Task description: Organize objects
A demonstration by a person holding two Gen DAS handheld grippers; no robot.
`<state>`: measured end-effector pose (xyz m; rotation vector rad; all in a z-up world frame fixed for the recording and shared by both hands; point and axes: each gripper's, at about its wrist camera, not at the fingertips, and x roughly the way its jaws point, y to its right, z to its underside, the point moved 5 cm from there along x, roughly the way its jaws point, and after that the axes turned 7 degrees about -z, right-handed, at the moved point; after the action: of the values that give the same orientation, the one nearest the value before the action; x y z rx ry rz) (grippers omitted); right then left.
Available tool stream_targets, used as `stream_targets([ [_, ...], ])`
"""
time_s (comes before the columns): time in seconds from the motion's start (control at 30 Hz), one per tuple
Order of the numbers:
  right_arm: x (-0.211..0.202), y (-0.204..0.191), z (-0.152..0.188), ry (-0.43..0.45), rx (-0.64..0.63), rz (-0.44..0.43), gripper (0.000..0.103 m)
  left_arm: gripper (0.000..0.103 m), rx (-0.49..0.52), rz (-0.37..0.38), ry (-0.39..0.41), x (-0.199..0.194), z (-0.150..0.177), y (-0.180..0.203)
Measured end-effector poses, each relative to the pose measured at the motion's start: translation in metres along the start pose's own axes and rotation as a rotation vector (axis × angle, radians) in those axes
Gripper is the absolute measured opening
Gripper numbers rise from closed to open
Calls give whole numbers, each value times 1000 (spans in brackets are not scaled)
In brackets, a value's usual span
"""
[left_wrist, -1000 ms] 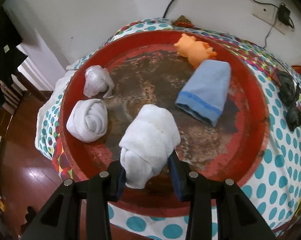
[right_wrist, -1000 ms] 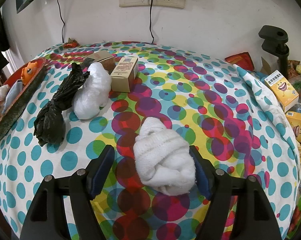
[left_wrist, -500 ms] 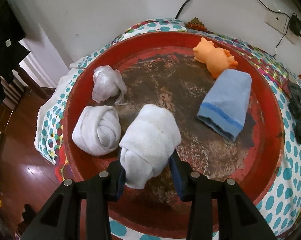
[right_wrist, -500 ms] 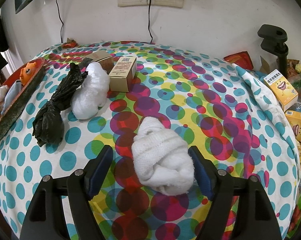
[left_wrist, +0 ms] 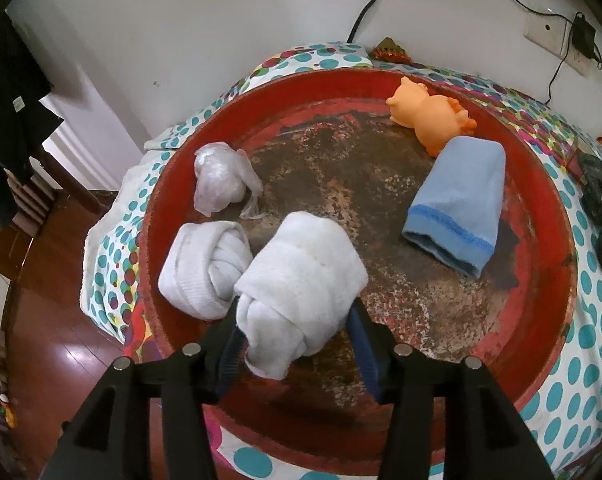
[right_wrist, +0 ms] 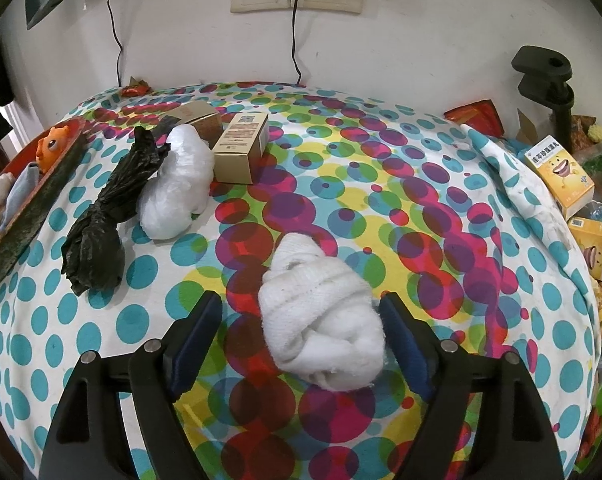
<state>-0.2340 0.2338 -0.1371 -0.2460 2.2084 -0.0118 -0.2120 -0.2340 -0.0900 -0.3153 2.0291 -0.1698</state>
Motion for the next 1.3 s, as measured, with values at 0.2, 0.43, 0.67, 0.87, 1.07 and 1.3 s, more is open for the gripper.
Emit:
stream_targets([
  [0.2,0,4,1,-1,2,4,80,58,11,-18,41,-13,-2,-5],
  [0.43,1,4,1,-1,1,4,81,58,-16,-33,101,-42,1,-12],
  [0.67,1,4,1,-2,0,7,82,58,-73,-37,149,-78,28,-10],
  [0.87,2,6,1,-3,5,9,84,58,-72,-70,200,-102,50,-1],
  [1.07,4,10,0,-4,6,10,85,58,-89,-27,205,-107,59,4],
  [1.3,2,11,1,4,-2,-3,74,58,-107,-21,187,-103,66,5],
])
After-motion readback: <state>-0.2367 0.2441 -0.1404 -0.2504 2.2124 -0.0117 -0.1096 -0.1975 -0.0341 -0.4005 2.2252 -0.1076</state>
